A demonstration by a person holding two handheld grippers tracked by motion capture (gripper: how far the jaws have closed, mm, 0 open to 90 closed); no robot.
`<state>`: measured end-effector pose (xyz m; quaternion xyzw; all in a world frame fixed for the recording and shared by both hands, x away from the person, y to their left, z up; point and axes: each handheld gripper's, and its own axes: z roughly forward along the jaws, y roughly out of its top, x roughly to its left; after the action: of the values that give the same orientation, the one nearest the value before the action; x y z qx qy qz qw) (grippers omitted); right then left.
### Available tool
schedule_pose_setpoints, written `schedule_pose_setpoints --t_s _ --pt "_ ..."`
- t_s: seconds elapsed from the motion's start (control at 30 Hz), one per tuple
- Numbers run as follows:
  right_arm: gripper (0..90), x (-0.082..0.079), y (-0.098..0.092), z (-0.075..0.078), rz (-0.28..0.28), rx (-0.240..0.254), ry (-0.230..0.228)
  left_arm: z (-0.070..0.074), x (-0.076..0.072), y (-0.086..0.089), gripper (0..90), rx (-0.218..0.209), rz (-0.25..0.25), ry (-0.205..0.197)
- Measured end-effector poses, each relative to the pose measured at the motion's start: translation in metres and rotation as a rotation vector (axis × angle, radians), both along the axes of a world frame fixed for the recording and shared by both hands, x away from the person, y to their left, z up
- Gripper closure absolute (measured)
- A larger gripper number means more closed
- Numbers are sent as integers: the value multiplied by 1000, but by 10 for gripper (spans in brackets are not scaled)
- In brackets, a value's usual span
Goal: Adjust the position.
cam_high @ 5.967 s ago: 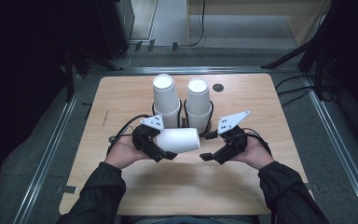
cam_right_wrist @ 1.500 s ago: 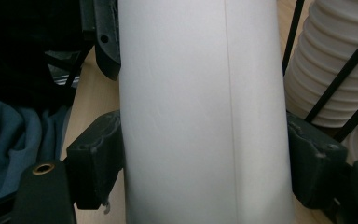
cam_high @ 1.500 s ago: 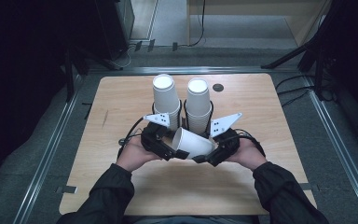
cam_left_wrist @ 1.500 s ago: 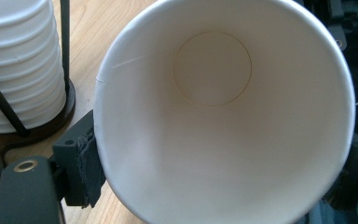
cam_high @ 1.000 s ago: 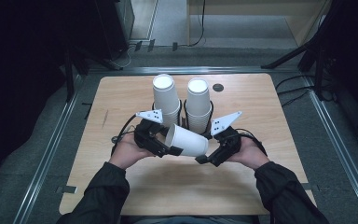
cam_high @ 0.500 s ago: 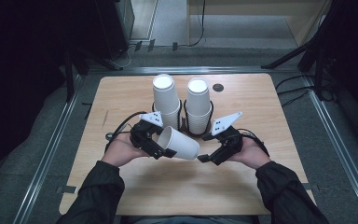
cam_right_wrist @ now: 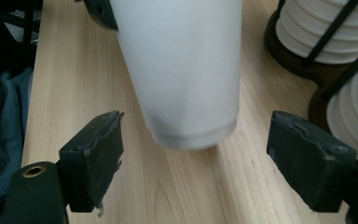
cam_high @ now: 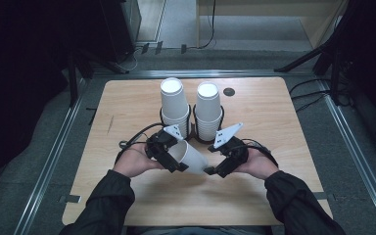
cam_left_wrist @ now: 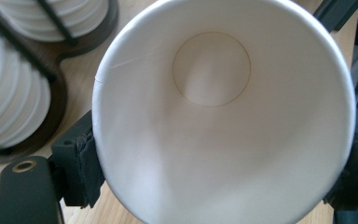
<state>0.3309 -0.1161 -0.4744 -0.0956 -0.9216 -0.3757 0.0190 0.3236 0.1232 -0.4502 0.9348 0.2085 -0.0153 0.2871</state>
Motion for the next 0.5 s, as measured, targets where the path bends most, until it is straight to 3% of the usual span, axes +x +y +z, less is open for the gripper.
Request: schedule_pose_setpoints --t_s 0.2,0.27,0.5 --pt "192 -2 6 -3 29 6 -3 4 -3 -13 133 0 -34 -9" --pt "192 -4 11 -6 43 -17 0 5 -4 -19 130 2 -32 -6" --pt "218 -8 20 -8 69 -27 -26 9 -7 -27 117 1 -37 -2"
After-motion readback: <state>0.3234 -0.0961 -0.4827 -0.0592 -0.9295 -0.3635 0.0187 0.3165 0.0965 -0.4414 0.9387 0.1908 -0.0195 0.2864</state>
